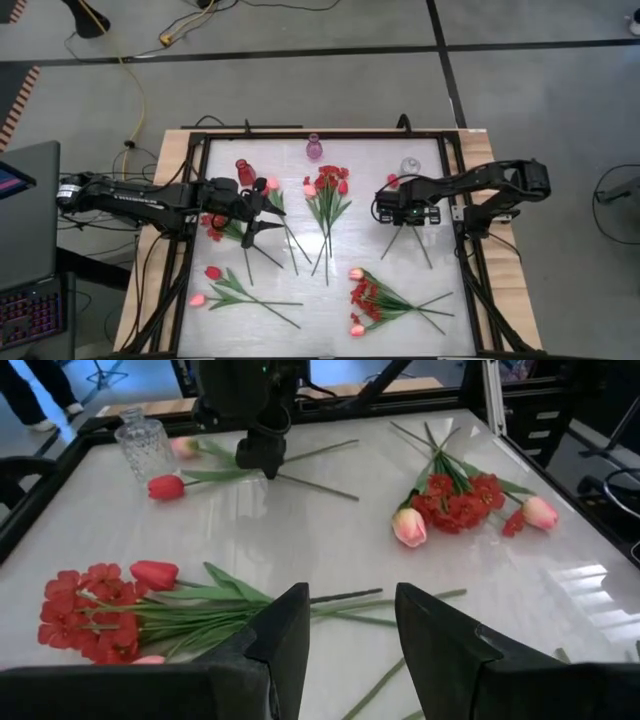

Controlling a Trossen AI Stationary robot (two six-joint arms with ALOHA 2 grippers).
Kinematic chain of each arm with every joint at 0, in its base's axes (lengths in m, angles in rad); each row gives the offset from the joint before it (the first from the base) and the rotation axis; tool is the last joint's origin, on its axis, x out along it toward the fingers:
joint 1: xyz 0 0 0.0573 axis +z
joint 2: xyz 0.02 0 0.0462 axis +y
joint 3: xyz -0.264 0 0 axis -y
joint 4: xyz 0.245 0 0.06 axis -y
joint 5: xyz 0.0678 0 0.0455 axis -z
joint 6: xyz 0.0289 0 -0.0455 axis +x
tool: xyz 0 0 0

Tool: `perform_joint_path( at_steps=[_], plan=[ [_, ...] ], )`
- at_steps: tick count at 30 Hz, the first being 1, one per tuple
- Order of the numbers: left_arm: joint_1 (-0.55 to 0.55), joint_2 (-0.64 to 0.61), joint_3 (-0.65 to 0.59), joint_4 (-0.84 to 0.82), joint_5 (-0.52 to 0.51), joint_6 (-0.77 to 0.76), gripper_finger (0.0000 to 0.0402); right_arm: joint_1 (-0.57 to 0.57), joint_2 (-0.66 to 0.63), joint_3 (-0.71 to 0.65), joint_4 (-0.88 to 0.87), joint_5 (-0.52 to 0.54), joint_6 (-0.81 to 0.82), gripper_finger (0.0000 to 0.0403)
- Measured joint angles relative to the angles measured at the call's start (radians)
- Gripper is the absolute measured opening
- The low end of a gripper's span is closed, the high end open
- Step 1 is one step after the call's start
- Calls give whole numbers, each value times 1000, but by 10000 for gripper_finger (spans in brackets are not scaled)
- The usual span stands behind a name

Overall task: Sort flowers into vase by color
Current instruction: Put the top right pink tulip into the transparent vase

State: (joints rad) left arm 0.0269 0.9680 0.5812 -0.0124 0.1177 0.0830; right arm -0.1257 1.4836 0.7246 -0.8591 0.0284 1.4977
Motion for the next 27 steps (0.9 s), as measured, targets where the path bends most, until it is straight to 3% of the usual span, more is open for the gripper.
perform_joint_path(
  at_steps=[12,23,27],
  plan=[
    [0,0,0,-5,0,3,137,1,8,3,33,25,0,147],
    [0,0,0,-50,0,-12,137,27,-1,-53,95,57,70,33],
    [0,0,0,-52,0,-14,137,49,-16,-54,68,64,81,16]
  ],
)
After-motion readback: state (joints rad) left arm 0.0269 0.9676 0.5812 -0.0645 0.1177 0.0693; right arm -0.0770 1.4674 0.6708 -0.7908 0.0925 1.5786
